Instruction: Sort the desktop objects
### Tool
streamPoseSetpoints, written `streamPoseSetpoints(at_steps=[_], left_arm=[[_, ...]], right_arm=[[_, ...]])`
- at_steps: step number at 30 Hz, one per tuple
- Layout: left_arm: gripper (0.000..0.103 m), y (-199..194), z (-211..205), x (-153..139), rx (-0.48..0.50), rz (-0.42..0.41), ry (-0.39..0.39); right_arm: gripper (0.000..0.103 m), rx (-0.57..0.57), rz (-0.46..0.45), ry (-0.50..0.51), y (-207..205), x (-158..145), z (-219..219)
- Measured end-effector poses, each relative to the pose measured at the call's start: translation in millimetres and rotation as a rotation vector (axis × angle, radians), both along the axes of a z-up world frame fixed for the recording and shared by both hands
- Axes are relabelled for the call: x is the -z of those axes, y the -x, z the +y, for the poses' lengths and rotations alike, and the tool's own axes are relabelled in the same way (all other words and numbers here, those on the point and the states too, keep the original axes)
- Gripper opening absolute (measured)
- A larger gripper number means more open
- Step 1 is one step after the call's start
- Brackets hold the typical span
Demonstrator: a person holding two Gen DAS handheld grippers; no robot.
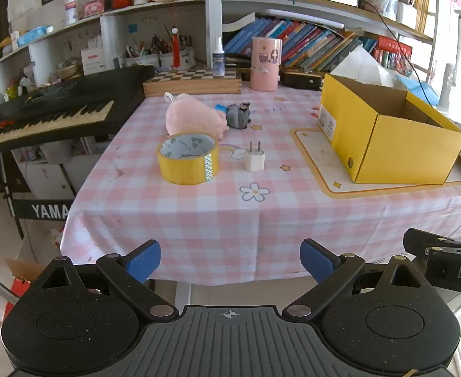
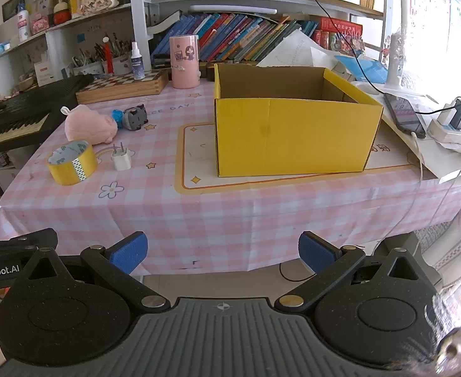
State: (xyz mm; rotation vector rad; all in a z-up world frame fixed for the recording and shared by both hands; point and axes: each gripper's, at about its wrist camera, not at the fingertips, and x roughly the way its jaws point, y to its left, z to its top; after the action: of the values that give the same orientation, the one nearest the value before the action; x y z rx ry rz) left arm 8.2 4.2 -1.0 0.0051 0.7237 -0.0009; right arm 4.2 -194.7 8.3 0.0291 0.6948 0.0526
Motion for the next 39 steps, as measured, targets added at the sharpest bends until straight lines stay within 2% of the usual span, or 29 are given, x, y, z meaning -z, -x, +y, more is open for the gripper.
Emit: streamPoseSetpoints(at_steps=[8, 29, 39], left_arm=[[0.097, -4, 2, 3, -0.001, 0.013, -0.001], [0.097, -12, 1, 3, 0.015, 0.005, 0.005], [0.097, -13, 4, 6, 0.014, 0.011, 0.007]], right_arm=[[0.103, 0.000, -0.001, 0.016, -14, -1, 0], [0.103, -0.027, -0.051, -0.012, -14, 2, 3], [0.103, -0.011, -0.030, 0.005, -15, 4, 8]])
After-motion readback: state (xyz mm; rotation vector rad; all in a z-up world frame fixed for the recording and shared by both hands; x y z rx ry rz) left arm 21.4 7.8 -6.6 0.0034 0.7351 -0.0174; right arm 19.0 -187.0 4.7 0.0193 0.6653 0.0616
